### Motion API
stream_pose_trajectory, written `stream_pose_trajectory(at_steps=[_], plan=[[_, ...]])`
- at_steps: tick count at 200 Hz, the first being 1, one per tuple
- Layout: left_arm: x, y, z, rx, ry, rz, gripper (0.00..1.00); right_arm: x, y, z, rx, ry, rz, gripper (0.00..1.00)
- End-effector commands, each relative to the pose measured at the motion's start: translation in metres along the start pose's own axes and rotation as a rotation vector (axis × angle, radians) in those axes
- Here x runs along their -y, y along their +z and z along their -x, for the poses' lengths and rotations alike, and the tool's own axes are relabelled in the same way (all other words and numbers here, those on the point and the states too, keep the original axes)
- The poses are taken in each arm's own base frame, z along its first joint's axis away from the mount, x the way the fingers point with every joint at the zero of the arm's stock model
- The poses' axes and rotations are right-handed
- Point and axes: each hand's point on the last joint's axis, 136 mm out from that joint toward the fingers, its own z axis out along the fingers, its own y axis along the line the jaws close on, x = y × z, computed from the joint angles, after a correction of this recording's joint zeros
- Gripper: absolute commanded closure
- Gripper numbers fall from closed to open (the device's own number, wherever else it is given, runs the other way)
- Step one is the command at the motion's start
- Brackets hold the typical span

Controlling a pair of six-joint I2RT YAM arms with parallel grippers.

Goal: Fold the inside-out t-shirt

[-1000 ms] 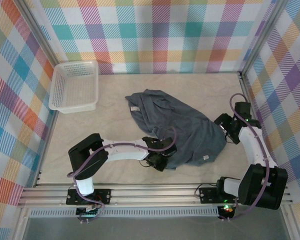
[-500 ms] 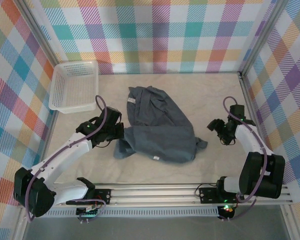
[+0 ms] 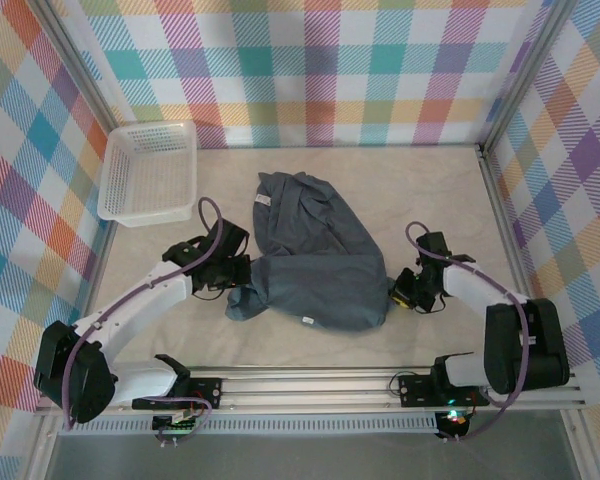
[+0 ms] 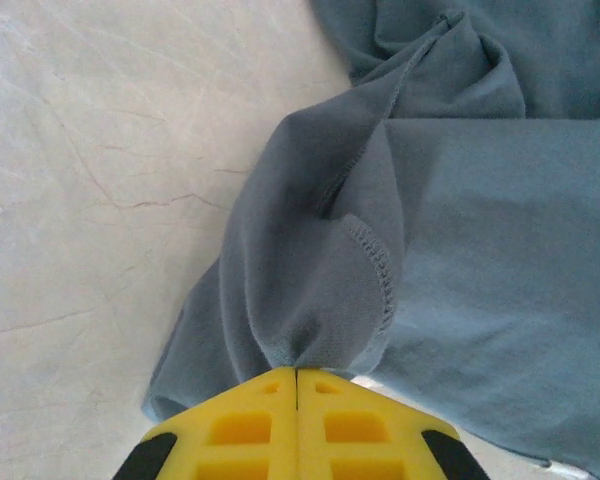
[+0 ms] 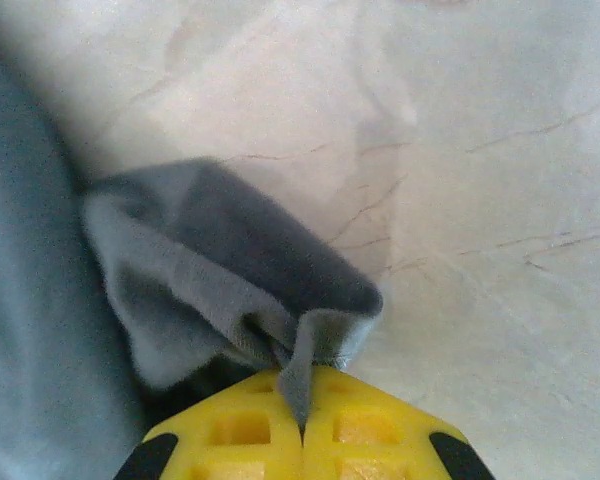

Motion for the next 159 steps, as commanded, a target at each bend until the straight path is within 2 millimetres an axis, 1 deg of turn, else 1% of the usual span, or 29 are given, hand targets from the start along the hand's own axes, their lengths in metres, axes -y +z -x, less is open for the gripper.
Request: stream_pose_trajectory(at_steps=[1, 16, 21, 24, 25, 29, 35, 41, 46, 47, 52, 53, 54, 65, 66, 73, 76, 80, 81, 82, 83, 91, 93, 96, 101, 113, 131, 146, 159], plan=[[0.004, -0.04, 0.029, 0.077, -0.032, -0.016, 1.0, -0.025, -0.056, 0.024, 0.175, -0.013, 0.052, 1.0], [0.01, -0.079, 0.057, 0.163, -0.022, -0.036, 1.0, -0.05, -0.104, 0.037, 0.297, -0.05, 0.138, 1.0], [0.011, -0.096, 0.067, 0.2, -0.013, -0.041, 1.0, -0.062, -0.127, 0.043, 0.352, -0.079, 0.176, 1.0], [0.013, -0.109, 0.075, 0.232, -0.007, -0.051, 1.0, -0.065, -0.134, 0.044, 0.369, -0.089, 0.187, 1.0], [0.013, -0.113, 0.078, 0.244, -0.005, -0.054, 1.0, -0.069, -0.143, 0.046, 0.391, -0.1, 0.199, 1.0], [0.016, -0.13, 0.086, 0.282, 0.005, -0.066, 1.0, -0.074, -0.155, 0.048, 0.418, -0.115, 0.212, 1.0], [0.018, -0.157, 0.101, 0.352, 0.019, -0.079, 1.0, -0.087, -0.186, 0.054, 0.492, -0.16, 0.248, 1.0], [0.02, -0.185, 0.113, 0.42, 0.035, -0.092, 1.0, -0.097, -0.207, 0.056, 0.541, -0.195, 0.277, 1.0], [0.022, -0.209, 0.122, 0.478, 0.049, -0.105, 1.0, -0.107, -0.231, 0.058, 0.595, -0.235, 0.31, 1.0], [0.022, -0.214, 0.123, 0.49, 0.051, -0.108, 1.0, -0.111, -0.241, 0.058, 0.616, -0.254, 0.324, 1.0], [0.023, -0.237, 0.131, 0.546, 0.058, -0.121, 1.0, -0.119, -0.259, 0.058, 0.659, -0.291, 0.352, 1.0], [0.024, -0.242, 0.132, 0.558, 0.062, -0.125, 1.0, -0.123, -0.27, 0.057, 0.682, -0.309, 0.368, 1.0], [0.023, -0.245, 0.133, 0.564, 0.065, -0.125, 1.0, -0.123, -0.27, 0.057, 0.682, -0.309, 0.368, 1.0], [0.027, -0.296, 0.144, 0.69, 0.084, -0.173, 1.0, -0.144, -0.327, 0.051, 0.821, -0.421, 0.457, 1.0], [0.027, -0.3, 0.144, 0.702, 0.085, -0.178, 1.0, -0.144, -0.327, 0.051, 0.821, -0.421, 0.457, 1.0], [0.029, -0.329, 0.148, 0.779, 0.096, -0.218, 1.0, -0.152, -0.358, 0.045, 0.903, -0.473, 0.504, 1.0], [0.03, -0.341, 0.148, 0.815, 0.103, -0.237, 1.0, -0.155, -0.377, 0.041, 0.956, -0.496, 0.532, 1.0], [0.031, -0.357, 0.149, 0.861, 0.111, -0.265, 1.0, -0.157, -0.388, 0.038, 0.992, -0.51, 0.55, 1.0], [0.032, -0.359, 0.149, 0.87, 0.114, -0.271, 1.0, -0.158, -0.398, 0.036, 1.019, -0.518, 0.564, 1.0], [0.032, -0.363, 0.149, 0.879, 0.116, -0.276, 1.0, -0.158, -0.398, 0.036, 1.019, -0.518, 0.564, 1.0], [0.032, -0.367, 0.149, 0.893, 0.118, -0.284, 1.0, -0.159, -0.406, 0.033, 1.044, -0.524, 0.576, 1.0], [0.034, -0.395, 0.148, 0.985, 0.132, -0.337, 1.0, -0.161, -0.434, 0.026, 1.126, -0.543, 0.617, 1.0], [0.034, -0.402, 0.147, 1.007, 0.136, -0.349, 1.0, -0.161, -0.446, 0.021, 1.161, -0.553, 0.636, 1.0], [0.034, -0.411, 0.147, 1.036, 0.141, -0.363, 1.0, -0.161, -0.452, 0.019, 1.178, -0.557, 0.643, 1.0], [0.033, -0.424, 0.146, 1.08, 0.145, -0.381, 1.0, -0.161, -0.473, 0.012, 1.239, -0.564, 0.679, 1.0], [0.03, -0.451, 0.145, 1.159, 0.146, -0.399, 1.0, -0.158, -0.508, 0.0, 1.335, -0.554, 0.73, 1.0], [0.027, -0.48, 0.145, 1.225, 0.136, -0.414, 1.0, -0.155, -0.545, -0.013, 1.434, -0.539, 0.777, 1.0], [0.025, -0.486, 0.152, 1.24, 0.119, -0.397, 1.0, -0.155, -0.559, -0.01, 1.471, -0.518, 0.772, 1.0], [0.024, -0.474, 0.166, 1.215, 0.079, -0.343, 1.0, -0.158, -0.556, 0.006, 1.443, -0.461, 0.733, 1.0]])
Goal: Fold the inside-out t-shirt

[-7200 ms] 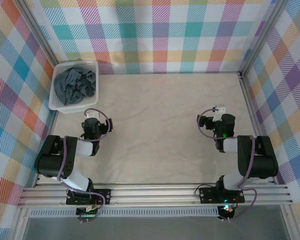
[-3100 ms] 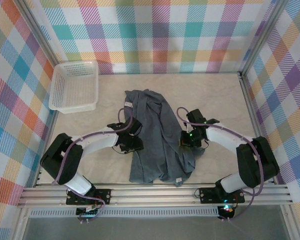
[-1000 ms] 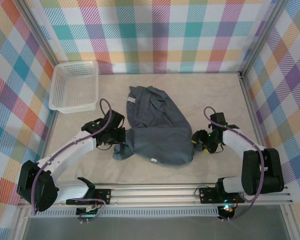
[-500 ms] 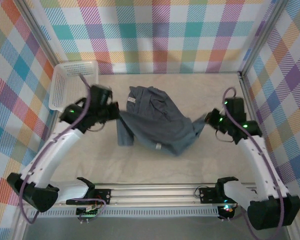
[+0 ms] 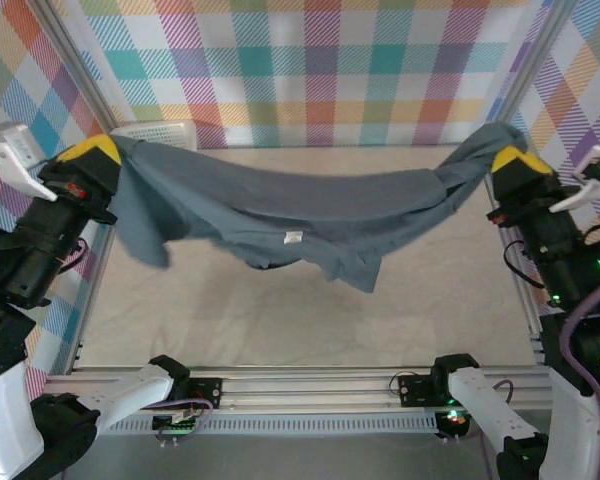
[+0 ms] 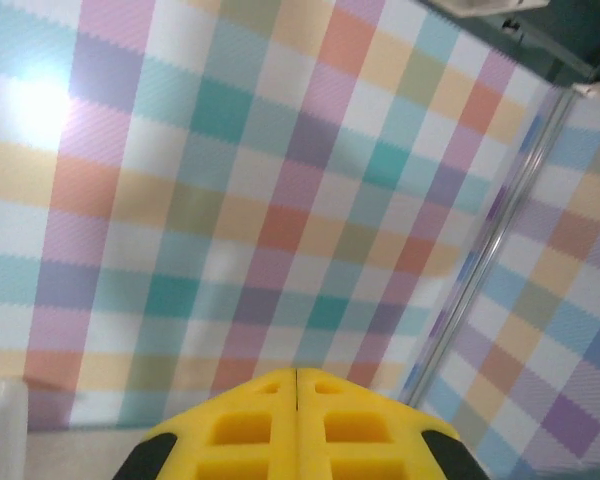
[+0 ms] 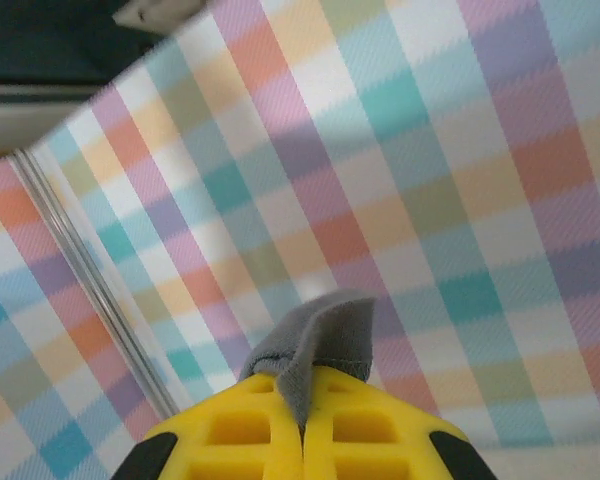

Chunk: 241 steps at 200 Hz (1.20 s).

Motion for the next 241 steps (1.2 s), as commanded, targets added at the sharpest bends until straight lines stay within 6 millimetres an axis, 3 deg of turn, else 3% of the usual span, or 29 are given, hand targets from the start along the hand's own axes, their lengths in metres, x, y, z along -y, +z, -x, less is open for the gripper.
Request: stream_pose_trajectory(at_steps=[1, 19, 48, 65, 80, 85, 98, 109, 121, 149, 171, 198, 208, 226, 241], plan=[[-0.012, 0.037, -0.005, -0.016, 0.034, 0.105, 1.0, 0.014, 0.023, 0.015, 0.038, -0.005, -0.089, 1.0], [-0.018, 0.076, -0.041, -0.163, 0.071, 0.154, 1.0, 0.034, 0.054, -0.007, -0.057, 0.031, -0.163, 1.0], [-0.033, 0.163, -0.142, -0.43, 0.119, 0.228, 1.0, 0.095, 0.113, -0.077, -0.242, 0.034, -0.346, 1.0], [-0.059, 0.209, -0.2, -0.513, 0.094, 0.26, 1.0, 0.143, 0.146, -0.135, -0.373, 0.065, -0.44, 1.0], [-0.102, 0.249, -0.25, -0.581, 0.019, 0.317, 1.0, 0.188, 0.167, -0.181, -0.456, 0.13, -0.503, 1.0], [-0.114, 0.261, -0.265, -0.6, 0.001, 0.329, 0.98, 0.203, 0.173, -0.197, -0.489, 0.149, -0.521, 0.91], [-0.143, 0.286, -0.301, -0.641, -0.011, 0.348, 0.72, 0.236, 0.184, -0.236, -0.598, 0.19, -0.547, 0.54], [-0.155, 0.296, -0.316, -0.662, -0.02, 0.347, 0.56, 0.246, 0.185, -0.256, -0.687, 0.198, -0.547, 0.41], [-0.151, 0.297, -0.316, -0.669, -0.051, 0.301, 0.43, 0.245, 0.181, -0.271, -0.77, 0.19, -0.521, 0.36], [-0.112, 0.273, -0.314, -0.694, -0.168, 0.133, 0.33, 0.219, 0.157, -0.314, -0.917, 0.258, -0.366, 0.36], [-0.079, 0.236, -0.358, -0.812, -0.234, 0.057, 0.3, 0.203, 0.138, -0.363, -1.002, 0.261, -0.315, 0.37], [-0.042, 0.184, -0.429, -0.941, -0.171, 0.036, 0.3, 0.21, 0.127, -0.432, -1.169, 0.13, -0.344, 0.38], [-0.031, 0.167, -0.449, -0.979, -0.149, 0.031, 0.29, 0.204, 0.128, -0.451, -1.235, 0.102, -0.312, 0.38], [-0.016, 0.146, -0.472, -1.008, -0.127, -0.001, 0.28, 0.177, 0.136, -0.486, -1.332, 0.048, -0.175, 0.37], [-0.009, 0.133, -0.481, -1.008, -0.103, -0.022, 0.27, 0.159, 0.141, -0.516, -1.389, -0.094, -0.073, 0.35]])
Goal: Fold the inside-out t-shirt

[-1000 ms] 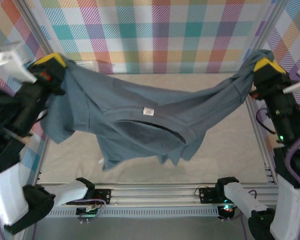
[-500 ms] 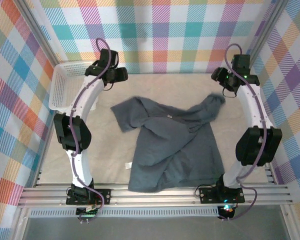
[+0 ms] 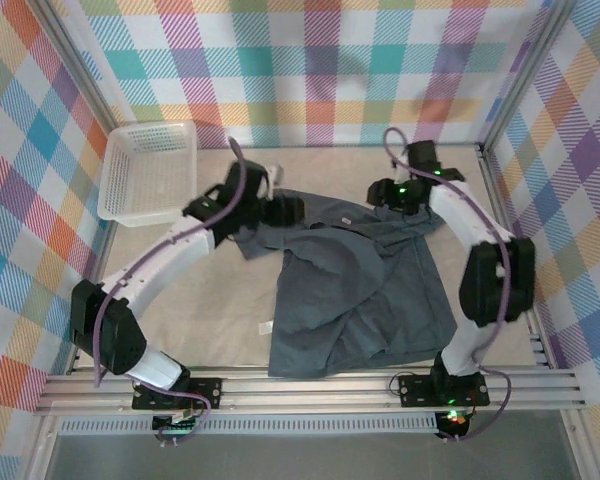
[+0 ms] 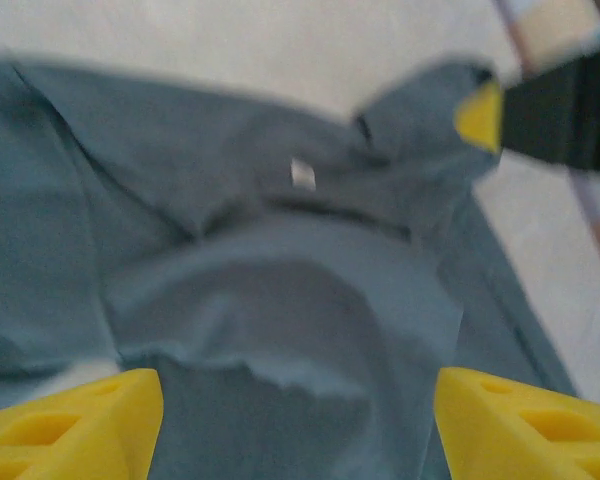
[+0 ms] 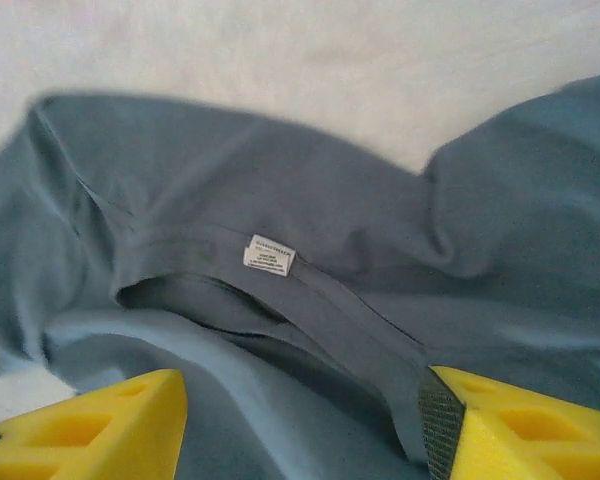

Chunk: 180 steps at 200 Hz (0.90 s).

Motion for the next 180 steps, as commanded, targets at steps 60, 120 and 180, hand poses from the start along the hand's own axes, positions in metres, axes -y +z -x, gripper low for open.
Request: stream_pose_trajectory(at_steps=[60, 120, 180], plan=[[-0.019, -0.005, -0.037, 0.031, 0.032, 0.087, 0.08, -0.078, 0.121, -0.029, -0.205, -0.706, -0.086, 0.27], [-0.03, -0.006, -0.04, 0.042, 0.033, 0.136, 0.05, -0.081, 0.119, -0.004, -0.115, -0.73, -0.168, 0.82], [-0.034, -0.007, -0.036, 0.055, 0.048, 0.163, 0.04, -0.085, 0.082, 0.112, 0.275, -0.729, -0.375, 1.0]])
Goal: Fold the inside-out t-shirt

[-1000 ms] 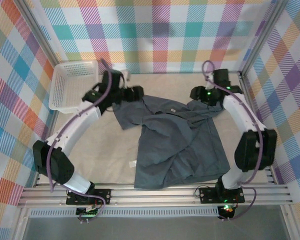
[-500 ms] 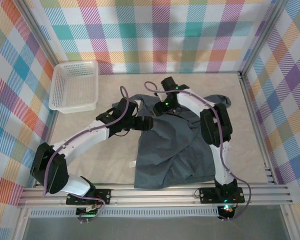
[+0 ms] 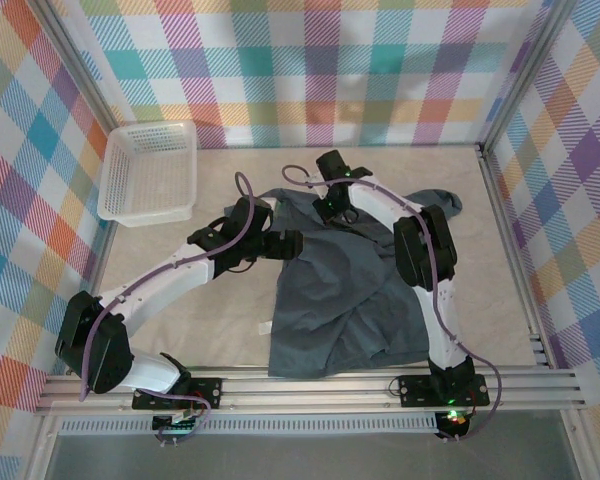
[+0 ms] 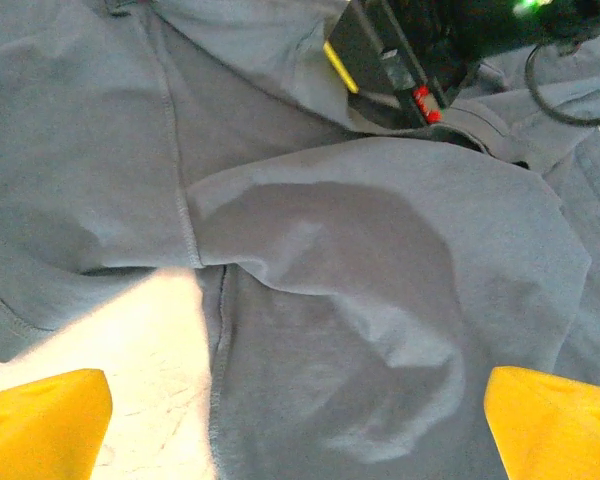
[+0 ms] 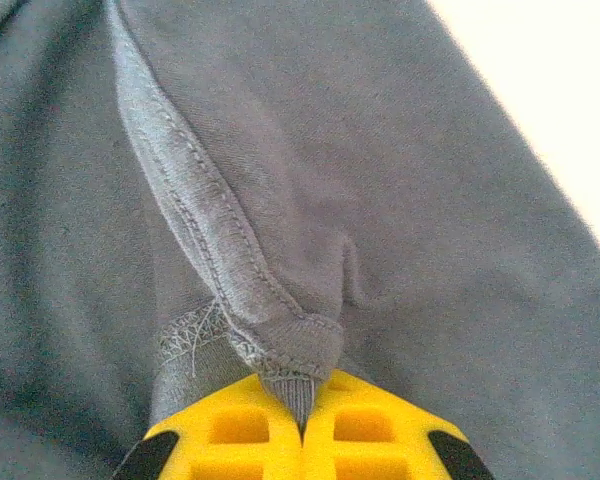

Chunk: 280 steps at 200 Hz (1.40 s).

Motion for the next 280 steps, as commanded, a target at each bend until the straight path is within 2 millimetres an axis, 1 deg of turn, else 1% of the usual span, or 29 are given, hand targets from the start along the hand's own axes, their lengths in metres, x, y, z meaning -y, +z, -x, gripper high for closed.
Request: stream_pose_trajectory(at_steps=[1, 9, 14, 28, 33, 47, 60, 79, 91, 97, 108, 109, 113, 120, 123, 126, 130, 135, 142, 162, 174, 180, 191, 203, 217, 226, 237, 253, 280], plan=[[-0.001, -0.004, 0.006, 0.034, 0.025, 0.011, 0.04, 0.065, -0.037, 0.075, 0.24, 0.014, -0.272, 1.0], [-0.001, -0.001, 0.004, 0.024, 0.024, 0.006, 0.04, 0.09, -0.046, 0.097, 0.305, 0.056, -0.352, 1.0], [0.001, 0.001, 0.003, 0.015, 0.022, 0.001, 0.04, 0.105, -0.053, 0.108, 0.334, 0.091, -0.383, 0.94], [0.002, 0.008, 0.0, -0.005, 0.011, -0.008, 0.04, 0.142, -0.07, 0.126, 0.36, 0.217, -0.428, 0.56], [0.003, 0.01, -0.001, -0.011, 0.005, -0.012, 0.04, 0.151, -0.081, 0.131, 0.377, 0.255, -0.419, 0.49], [0.005, 0.014, -0.004, -0.019, -0.016, -0.028, 0.04, 0.156, -0.096, 0.126, 0.393, 0.383, -0.307, 0.39], [0.008, 0.021, -0.008, -0.032, -0.033, -0.048, 0.04, 0.145, -0.113, 0.11, 0.365, 0.496, -0.137, 0.33], [0.013, 0.032, -0.014, -0.07, -0.034, -0.067, 0.04, 0.116, -0.132, 0.066, 0.252, 0.64, 0.117, 0.29], [0.026, 0.038, -0.018, -0.094, 0.006, -0.103, 0.04, 0.104, -0.138, 0.032, 0.196, 0.715, 0.192, 0.3], [0.034, 0.041, -0.02, -0.11, 0.036, -0.116, 0.04, 0.103, -0.149, 0.018, 0.209, 0.761, 0.198, 0.31], [0.05, 0.045, -0.027, -0.148, 0.109, -0.141, 0.04, 0.095, -0.155, -0.025, 0.205, 0.857, 0.194, 0.31], [0.052, 0.046, -0.028, -0.151, 0.116, -0.143, 0.04, 0.094, -0.155, -0.035, 0.202, 0.877, 0.186, 0.31], [0.058, 0.048, -0.031, -0.163, 0.143, -0.15, 0.04, 0.094, -0.159, -0.046, 0.207, 0.911, 0.169, 0.31], [0.068, 0.054, -0.037, -0.19, 0.187, -0.156, 0.04, 0.091, -0.162, -0.081, 0.195, 1.001, 0.121, 0.31], [0.071, 0.057, -0.04, -0.202, 0.201, -0.155, 0.04, 0.09, -0.164, -0.087, 0.197, 1.017, 0.111, 0.31], [0.073, 0.06, -0.042, -0.213, 0.212, -0.15, 0.04, 0.084, -0.162, -0.106, 0.178, 1.044, 0.093, 0.3], [0.077, 0.064, -0.047, -0.227, 0.231, -0.142, 0.04, 0.081, -0.164, -0.117, 0.168, 1.061, 0.075, 0.3], [0.08, 0.07, -0.051, -0.243, 0.247, -0.124, 0.04, 0.075, -0.164, -0.141, 0.133, 1.098, 0.039, 0.3], [0.072, 0.079, -0.054, -0.256, 0.258, -0.045, 0.04, 0.065, -0.161, -0.166, 0.09, 1.132, 0.023, 0.29], [0.026, 0.103, -0.06, -0.273, 0.244, 0.225, 0.07, 0.034, -0.141, -0.213, -0.013, 1.164, 0.056, 0.27], [0.005, 0.115, -0.065, -0.293, 0.203, 0.284, 0.08, 0.02, -0.127, -0.227, -0.081, 1.159, 0.101, 0.26], [0.0, 0.12, -0.067, -0.303, 0.173, 0.28, 0.09, 0.014, -0.122, -0.228, -0.106, 1.149, 0.132, 0.28], [-0.007, 0.13, -0.069, -0.31, 0.125, 0.263, 0.17, 0.003, -0.111, -0.221, -0.126, 1.13, 0.223, 0.38], [-0.009, 0.139, -0.062, -0.29, 0.102, 0.242, 0.3, 0.001, -0.1, -0.21, -0.127, 1.138, 0.277, 0.6], [-0.011, 0.148, -0.048, -0.262, 0.079, 0.228, 0.57, 0.01, -0.09, -0.197, -0.109, 1.127, 0.273, 0.89], [-0.014, 0.153, -0.039, -0.248, 0.063, 0.228, 0.7, 0.019, -0.088, -0.185, -0.088, 1.104, 0.264, 0.99], [-0.021, 0.158, -0.025, -0.223, 0.036, 0.234, 0.83, 0.028, -0.087, -0.167, -0.048, 1.081, 0.266, 1.0], [-0.037, 0.165, -0.004, -0.189, -0.024, 0.244, 0.92, 0.043, -0.08, -0.142, -0.007, 1.053, 0.267, 1.0], [-0.069, 0.177, 0.029, -0.153, -0.119, 0.259, 0.96, 0.07, -0.053, -0.109, 0.014, 1.014, 0.241, 1.0]])
